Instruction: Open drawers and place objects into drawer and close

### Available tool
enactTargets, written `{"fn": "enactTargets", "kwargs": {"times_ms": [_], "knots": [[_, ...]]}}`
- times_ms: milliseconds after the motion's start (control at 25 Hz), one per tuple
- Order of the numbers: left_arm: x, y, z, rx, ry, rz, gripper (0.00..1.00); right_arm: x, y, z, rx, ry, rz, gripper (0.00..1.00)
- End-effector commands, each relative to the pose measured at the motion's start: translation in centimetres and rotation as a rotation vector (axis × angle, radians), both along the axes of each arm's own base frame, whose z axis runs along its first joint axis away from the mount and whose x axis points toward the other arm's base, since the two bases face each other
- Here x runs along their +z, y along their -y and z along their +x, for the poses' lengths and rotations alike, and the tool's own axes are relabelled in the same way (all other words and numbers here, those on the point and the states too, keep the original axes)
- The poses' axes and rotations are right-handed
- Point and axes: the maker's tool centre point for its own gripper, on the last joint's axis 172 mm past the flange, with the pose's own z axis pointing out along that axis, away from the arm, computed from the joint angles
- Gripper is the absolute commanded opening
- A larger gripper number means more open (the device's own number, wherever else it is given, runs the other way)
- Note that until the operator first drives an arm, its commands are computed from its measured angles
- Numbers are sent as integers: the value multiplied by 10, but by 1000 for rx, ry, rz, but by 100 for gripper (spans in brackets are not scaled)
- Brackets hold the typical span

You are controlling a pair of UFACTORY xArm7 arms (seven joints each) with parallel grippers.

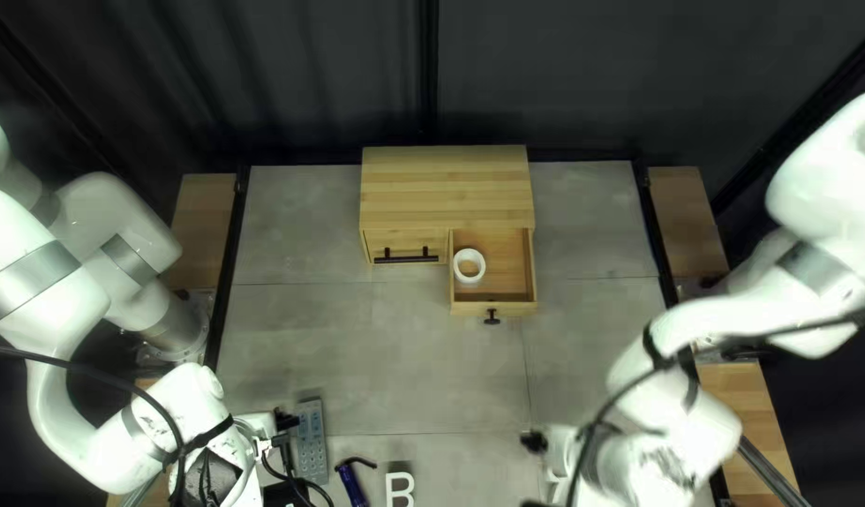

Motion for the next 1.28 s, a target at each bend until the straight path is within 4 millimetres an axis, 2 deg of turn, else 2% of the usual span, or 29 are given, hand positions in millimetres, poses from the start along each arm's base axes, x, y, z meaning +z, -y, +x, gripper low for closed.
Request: {"fn": "enactTargets", "kwargs": {"times_ms": [40,120,320,520,760,1000,1280], "knots": [[0,0,0,0,0,0,100,0,-2,-2,-16,-3,-3,100],[0,0,0,0,0,0,100,0,-2,-2,-16,-3,-3,100],[0,0,0,0,0,0,100,-28,-13,-4,76,39,16,100],[0,0,0,0,0,0,100,-45,-27,-4,87,49,48,100],[0,0,0,0,0,0,100,-49,-39,-11,101,42,66,100],[0,0,0,0,0,0,100,-62,-49,-21,114,38,99,100],[0,0,0,0,0,0,100,-76,-44,-19,152,30,115,100]]}}
